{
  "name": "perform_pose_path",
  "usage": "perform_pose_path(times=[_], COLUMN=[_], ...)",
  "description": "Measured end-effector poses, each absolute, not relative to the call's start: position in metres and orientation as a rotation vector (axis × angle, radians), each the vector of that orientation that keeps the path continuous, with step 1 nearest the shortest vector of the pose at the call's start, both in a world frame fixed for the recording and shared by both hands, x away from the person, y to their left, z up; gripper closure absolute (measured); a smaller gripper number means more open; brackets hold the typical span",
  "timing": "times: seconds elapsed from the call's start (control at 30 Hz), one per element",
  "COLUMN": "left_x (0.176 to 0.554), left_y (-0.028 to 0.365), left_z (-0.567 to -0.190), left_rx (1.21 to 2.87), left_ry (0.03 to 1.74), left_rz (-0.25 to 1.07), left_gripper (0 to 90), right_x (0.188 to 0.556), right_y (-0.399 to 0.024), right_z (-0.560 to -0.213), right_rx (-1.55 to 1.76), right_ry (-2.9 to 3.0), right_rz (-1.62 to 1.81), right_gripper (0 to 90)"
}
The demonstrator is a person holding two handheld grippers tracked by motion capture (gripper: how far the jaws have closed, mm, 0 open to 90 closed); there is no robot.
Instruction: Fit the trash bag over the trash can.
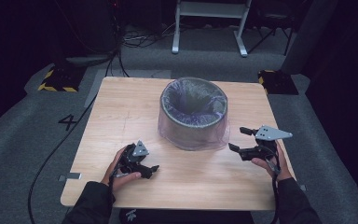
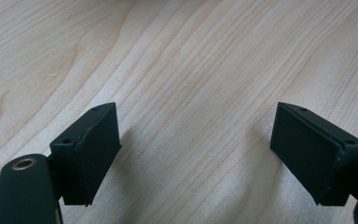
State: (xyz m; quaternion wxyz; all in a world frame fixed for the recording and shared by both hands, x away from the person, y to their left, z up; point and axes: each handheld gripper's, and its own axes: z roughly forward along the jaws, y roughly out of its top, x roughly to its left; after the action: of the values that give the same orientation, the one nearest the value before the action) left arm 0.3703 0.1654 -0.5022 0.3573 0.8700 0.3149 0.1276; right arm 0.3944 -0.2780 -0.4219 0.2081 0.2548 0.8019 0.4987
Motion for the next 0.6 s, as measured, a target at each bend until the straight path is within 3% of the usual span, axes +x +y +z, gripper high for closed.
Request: perform_pose_path(times=[0.6], left_x=[0.372], left_y=[0.166], left_z=[-0.504], left_rx=[2.238], left_ry=[0.822], left_rz=[0.331], left_gripper=[10.6], right_x=[0.395], right_y=[-0.274], right_z=[-0.393], right_rx=[0.694], right_ry=[2.140], right_rz=[1.381], right_gripper=[16.2])
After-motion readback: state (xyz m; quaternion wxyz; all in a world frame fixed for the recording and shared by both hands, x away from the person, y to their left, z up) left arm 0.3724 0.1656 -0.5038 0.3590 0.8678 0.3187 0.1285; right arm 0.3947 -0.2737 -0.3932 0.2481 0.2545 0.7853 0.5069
